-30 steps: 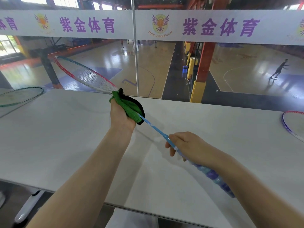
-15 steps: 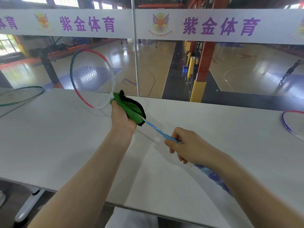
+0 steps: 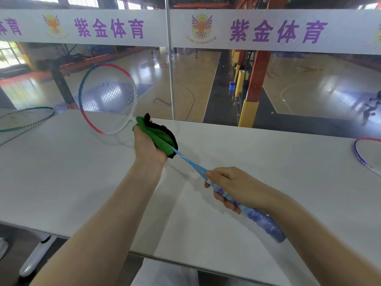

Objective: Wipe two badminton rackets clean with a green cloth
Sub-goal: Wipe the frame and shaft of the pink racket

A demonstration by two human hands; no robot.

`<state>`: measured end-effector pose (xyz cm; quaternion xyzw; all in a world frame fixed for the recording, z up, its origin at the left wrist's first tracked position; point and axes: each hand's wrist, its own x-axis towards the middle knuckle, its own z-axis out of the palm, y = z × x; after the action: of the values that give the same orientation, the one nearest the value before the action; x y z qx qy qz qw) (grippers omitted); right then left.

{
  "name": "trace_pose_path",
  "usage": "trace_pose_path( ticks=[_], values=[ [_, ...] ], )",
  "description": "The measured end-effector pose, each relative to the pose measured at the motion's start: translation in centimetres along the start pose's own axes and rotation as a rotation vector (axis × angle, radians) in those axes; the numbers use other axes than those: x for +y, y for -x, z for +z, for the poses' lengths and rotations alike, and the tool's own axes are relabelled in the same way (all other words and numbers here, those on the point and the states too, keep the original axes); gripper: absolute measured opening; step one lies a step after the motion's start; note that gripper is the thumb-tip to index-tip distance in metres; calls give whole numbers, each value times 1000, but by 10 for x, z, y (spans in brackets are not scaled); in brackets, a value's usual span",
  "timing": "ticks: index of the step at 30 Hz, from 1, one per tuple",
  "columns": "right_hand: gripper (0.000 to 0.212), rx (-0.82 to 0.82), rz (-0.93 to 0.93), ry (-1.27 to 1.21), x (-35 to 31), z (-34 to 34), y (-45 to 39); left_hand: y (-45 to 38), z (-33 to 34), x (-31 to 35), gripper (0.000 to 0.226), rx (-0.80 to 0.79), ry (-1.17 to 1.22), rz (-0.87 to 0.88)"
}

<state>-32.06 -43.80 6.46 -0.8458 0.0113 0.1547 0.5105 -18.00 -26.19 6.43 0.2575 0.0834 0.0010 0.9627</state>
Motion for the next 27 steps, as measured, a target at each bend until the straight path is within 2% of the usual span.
trace_pose_path(
  ticks=[7, 12, 18, 24, 27],
  values=[
    [45, 61, 7, -71, -9, 17, -18, 36, 4, -42, 26, 6, -20, -119],
    [46, 27, 47, -153, 2, 20, -12, 35, -8, -49, 28, 26, -30, -178],
    [44, 33, 39, -64, 11, 14, 0, 16, -15, -43, 24, -27, -30, -184],
    [45, -101, 105, -264, 14, 1, 14, -2, -7, -15, 26, -78, -80, -61],
    [44, -27, 36, -9, 16, -1, 15, -7, -11, -6, 30, -33, -30, 4]
  ],
)
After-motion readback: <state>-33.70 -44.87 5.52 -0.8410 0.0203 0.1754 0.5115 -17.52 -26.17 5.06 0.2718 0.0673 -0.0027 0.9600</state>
